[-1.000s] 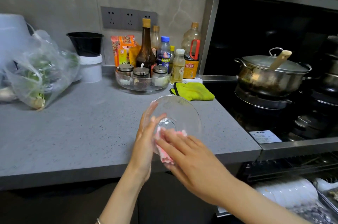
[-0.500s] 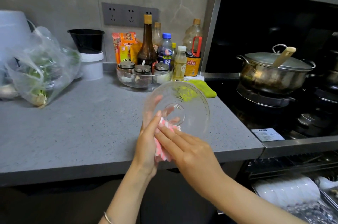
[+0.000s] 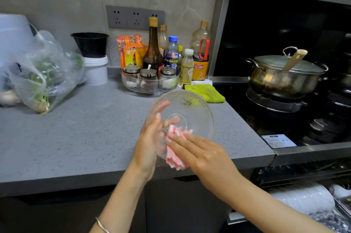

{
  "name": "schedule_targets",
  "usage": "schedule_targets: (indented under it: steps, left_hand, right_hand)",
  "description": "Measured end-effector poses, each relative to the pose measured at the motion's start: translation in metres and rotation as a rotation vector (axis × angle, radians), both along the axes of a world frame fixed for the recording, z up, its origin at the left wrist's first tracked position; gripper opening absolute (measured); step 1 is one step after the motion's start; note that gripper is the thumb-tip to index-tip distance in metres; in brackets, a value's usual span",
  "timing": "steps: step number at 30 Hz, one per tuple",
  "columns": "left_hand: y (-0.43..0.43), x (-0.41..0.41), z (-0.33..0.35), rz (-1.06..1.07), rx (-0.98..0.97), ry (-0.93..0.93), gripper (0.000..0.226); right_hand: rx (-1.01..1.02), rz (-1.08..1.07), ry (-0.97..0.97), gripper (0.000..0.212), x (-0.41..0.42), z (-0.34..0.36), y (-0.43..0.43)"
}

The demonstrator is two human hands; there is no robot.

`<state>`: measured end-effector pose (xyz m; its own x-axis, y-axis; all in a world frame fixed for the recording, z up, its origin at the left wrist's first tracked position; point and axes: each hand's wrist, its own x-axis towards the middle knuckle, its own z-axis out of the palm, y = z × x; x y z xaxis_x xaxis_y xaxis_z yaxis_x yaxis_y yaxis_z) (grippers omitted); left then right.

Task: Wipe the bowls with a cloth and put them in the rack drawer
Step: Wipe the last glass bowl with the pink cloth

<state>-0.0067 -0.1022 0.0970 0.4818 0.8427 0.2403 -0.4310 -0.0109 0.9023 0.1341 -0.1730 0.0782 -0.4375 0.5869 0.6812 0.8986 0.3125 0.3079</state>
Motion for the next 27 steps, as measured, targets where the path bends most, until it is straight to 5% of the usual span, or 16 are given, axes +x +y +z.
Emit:
schedule_targets:
  steps: [4, 10, 15, 18, 22, 27]
  left_hand:
    - [0.004, -0.006, 0.003, -0.019, 0.067, 0.075, 0.041]
    - [-0.015, 0.017, 0.004, 0.099, 0.024, -0.081, 0.040]
    - [0.004, -0.002, 0.010, 0.063, 0.040, 0.036, 0.046]
    - [-0.008, 0.011, 0.004, 0.114, 0.048, -0.028, 0.044]
    - [-0.016, 0.026, -0.008, 0.158, -0.050, -0.153, 0.042]
    - [0.012, 0.003, 0.000, 0.065, 0.011, 0.020, 0.042]
  right_hand:
    - [0.058, -0.050, -0.098, 0.039, 0.015, 0.010, 0.002]
    - [0.023, -0.019, 0.100, 0.047, -0.008, 0.005, 0.009]
    - [0.007, -0.005, -0.075, 0.032, 0.023, 0.013, 0.013]
    - [0.084, -0.031, -0.023, 0.029, 0.013, 0.012, 0.015]
    - [0.009, -0.014, 0.111, 0.054, -0.010, 0.006, 0.013]
    - [-0.038, 0.012, -0.051, 0.041, 0.023, 0.007, 0.016]
